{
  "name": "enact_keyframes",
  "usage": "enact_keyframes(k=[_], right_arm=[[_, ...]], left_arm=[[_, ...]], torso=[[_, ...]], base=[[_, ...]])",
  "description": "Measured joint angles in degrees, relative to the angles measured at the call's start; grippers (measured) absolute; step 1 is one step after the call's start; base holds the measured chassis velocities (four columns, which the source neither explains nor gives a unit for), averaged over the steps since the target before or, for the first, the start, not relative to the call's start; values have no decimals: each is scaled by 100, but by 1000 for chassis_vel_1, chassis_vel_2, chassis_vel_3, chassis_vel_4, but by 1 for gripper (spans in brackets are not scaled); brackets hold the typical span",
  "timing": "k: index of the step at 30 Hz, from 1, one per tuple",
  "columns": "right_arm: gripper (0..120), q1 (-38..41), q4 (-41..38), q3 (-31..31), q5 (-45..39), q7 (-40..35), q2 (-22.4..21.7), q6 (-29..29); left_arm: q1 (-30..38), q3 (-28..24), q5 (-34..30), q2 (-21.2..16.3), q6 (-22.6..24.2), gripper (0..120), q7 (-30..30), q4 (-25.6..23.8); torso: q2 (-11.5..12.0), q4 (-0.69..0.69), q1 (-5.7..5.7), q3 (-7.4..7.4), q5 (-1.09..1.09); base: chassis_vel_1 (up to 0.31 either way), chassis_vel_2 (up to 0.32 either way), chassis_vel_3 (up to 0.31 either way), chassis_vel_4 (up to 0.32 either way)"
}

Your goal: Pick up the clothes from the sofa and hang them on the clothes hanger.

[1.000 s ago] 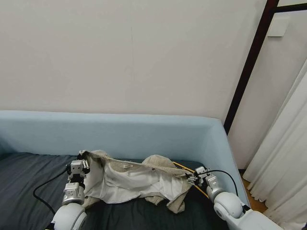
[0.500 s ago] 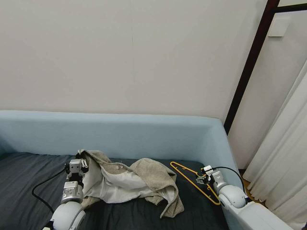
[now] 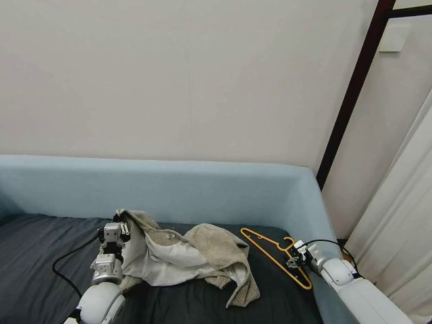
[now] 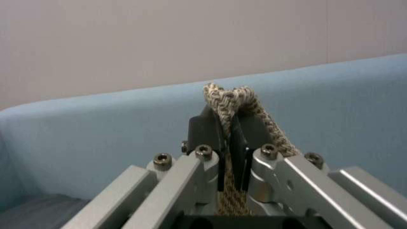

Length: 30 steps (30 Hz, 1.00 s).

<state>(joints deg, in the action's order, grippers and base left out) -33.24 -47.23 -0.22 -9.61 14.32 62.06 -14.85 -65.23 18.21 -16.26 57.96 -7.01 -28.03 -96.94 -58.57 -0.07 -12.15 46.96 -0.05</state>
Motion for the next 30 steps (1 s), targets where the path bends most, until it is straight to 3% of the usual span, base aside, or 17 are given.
enact_keyframes(k=[14, 26, 30], right_arm=[[99, 292, 783, 323, 280, -127, 487, -479], [60, 311, 920, 348, 372, 20, 661, -480], [40, 307, 888, 327, 373, 42, 683, -467]], left_arm=[[-57, 52, 0, -3, -1, 2, -10, -68], [18, 41, -35, -15, -2, 2, -17, 1], [28, 30, -35, -16, -20, 2, -22, 51]], torso=[[0, 1, 0, -1, -1], [0, -5, 0, 0, -2], [0, -3, 0, 0, -1]], base=[[0, 0, 0, 0], [0, 0, 0, 0], [0, 0, 0, 0]])
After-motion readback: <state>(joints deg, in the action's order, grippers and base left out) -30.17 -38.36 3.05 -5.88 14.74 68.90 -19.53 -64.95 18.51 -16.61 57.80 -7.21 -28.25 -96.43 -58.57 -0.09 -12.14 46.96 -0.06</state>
